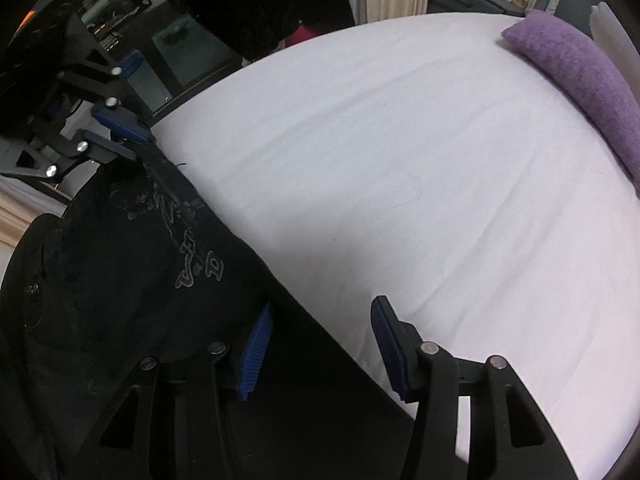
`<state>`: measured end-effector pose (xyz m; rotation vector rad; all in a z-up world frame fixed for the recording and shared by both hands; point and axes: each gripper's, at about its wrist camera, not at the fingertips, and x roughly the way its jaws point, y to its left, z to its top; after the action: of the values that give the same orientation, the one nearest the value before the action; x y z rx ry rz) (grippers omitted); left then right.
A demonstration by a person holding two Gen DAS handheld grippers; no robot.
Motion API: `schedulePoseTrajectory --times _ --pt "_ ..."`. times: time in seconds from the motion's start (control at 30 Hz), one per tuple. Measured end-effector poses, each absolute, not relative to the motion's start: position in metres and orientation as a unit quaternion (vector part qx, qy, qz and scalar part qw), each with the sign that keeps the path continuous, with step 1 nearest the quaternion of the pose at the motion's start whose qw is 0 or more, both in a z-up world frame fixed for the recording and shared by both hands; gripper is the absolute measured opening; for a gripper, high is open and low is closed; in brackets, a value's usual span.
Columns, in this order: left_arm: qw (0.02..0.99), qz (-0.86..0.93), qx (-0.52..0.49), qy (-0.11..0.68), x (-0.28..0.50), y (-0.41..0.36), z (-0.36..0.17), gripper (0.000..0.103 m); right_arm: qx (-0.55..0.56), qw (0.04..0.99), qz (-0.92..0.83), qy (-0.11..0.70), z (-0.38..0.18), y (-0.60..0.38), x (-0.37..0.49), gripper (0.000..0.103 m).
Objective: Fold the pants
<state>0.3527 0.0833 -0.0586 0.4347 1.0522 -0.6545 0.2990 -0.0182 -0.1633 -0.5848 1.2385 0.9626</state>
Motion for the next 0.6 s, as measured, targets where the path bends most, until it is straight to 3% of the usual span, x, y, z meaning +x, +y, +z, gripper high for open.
schedulePoseTrajectory --times 0.1,0.13,0.3,0.6 --pt "0.791 -0.306 0.203 0.489 0.348 0.081 -0.055 0.009 -0.260 0.651 0.428 0.571 -0.171 -0.016 0.306 0.054" --pt "0.791 -0.306 0.202 0.490 0.348 0.084 -0.055 0.009 -0.256 0.643 0.432 0.579 -0.173 -0.015 0.309 0.043" --pt "0.792 -0.305 0.198 0.490 0.364 0.091 -0.060 0.009 -0.266 0.628 0.436 0.587 -0.167 -0.020 0.305 0.013" --pt "0.801 -0.303 0.195 0.477 0.342 0.090 -0.042 0.009 -0.222 0.674 0.381 0.593 -0.130 -0.039 0.285 0.008"
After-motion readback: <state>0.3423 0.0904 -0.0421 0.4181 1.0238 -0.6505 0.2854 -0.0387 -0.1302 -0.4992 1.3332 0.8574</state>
